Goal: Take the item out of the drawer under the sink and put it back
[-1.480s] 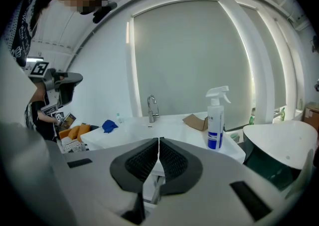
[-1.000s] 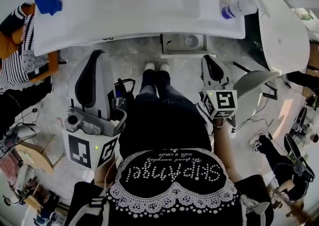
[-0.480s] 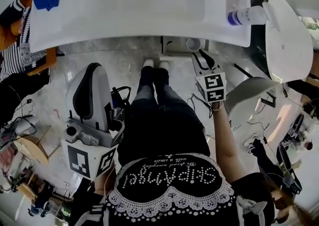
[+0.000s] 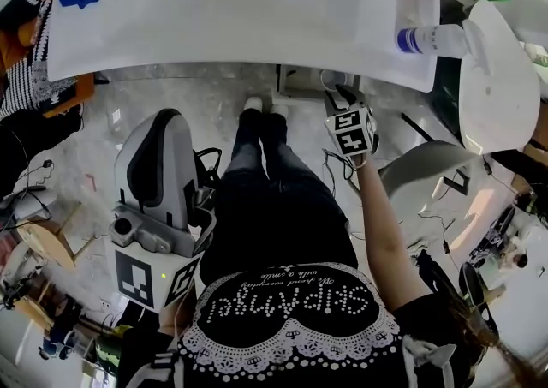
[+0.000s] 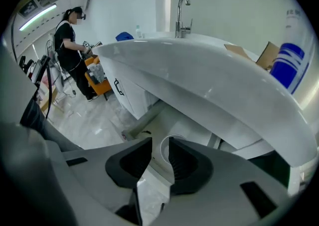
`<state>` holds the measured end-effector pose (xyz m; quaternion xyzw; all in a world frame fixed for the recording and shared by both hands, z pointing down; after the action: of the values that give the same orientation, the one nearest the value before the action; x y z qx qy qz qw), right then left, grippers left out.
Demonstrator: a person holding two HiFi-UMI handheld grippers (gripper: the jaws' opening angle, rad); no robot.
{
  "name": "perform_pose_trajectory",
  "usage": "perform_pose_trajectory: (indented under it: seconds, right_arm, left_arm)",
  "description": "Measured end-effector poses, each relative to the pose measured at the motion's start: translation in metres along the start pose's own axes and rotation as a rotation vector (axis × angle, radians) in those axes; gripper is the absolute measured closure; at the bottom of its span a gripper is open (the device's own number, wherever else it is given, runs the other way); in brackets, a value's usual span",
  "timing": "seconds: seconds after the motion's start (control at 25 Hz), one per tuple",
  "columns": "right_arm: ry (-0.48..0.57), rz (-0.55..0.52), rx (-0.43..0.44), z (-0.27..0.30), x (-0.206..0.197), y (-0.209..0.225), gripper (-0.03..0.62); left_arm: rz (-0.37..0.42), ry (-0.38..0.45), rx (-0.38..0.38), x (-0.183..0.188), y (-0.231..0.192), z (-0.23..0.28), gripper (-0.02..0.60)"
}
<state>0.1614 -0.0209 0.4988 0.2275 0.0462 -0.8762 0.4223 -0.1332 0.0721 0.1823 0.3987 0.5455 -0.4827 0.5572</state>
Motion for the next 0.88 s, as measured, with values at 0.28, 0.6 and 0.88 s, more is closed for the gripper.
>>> perform_pose_trajectory:
  seconds: [0.28, 0.6, 0.88]
  right_arm:
    - [-0.100, -0.114, -0.001, 0.029, 0.004, -0.001, 0.497]
    - [-0.203, -0.151, -0.005, 0.057, 0.001, 0.003, 0.497]
    - [-0.274, -0.182, -0.005, 0.076, -0.002, 0.003, 0.497]
  left_arm:
    - [-0.013, -0.020, 0.010, -0.004, -0.001, 0.007, 0.577]
    - [-0.028, -0.042, 0.029, -0.009, -0.003, 0.013, 0.577]
    - [-0.044, -0.060, 0.038, -0.013, -0.003, 0.020, 0.577]
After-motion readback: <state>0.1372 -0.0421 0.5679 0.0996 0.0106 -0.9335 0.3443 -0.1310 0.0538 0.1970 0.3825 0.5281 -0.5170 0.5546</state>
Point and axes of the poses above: the fingertips, and each gripper's own axes: z forward along the fingers, y to its right, x out of its top, the point moved 10 cm from there along -z, backward along the fingers, and after that the axes turned 12 degrees about z, right-handed, at the moved point
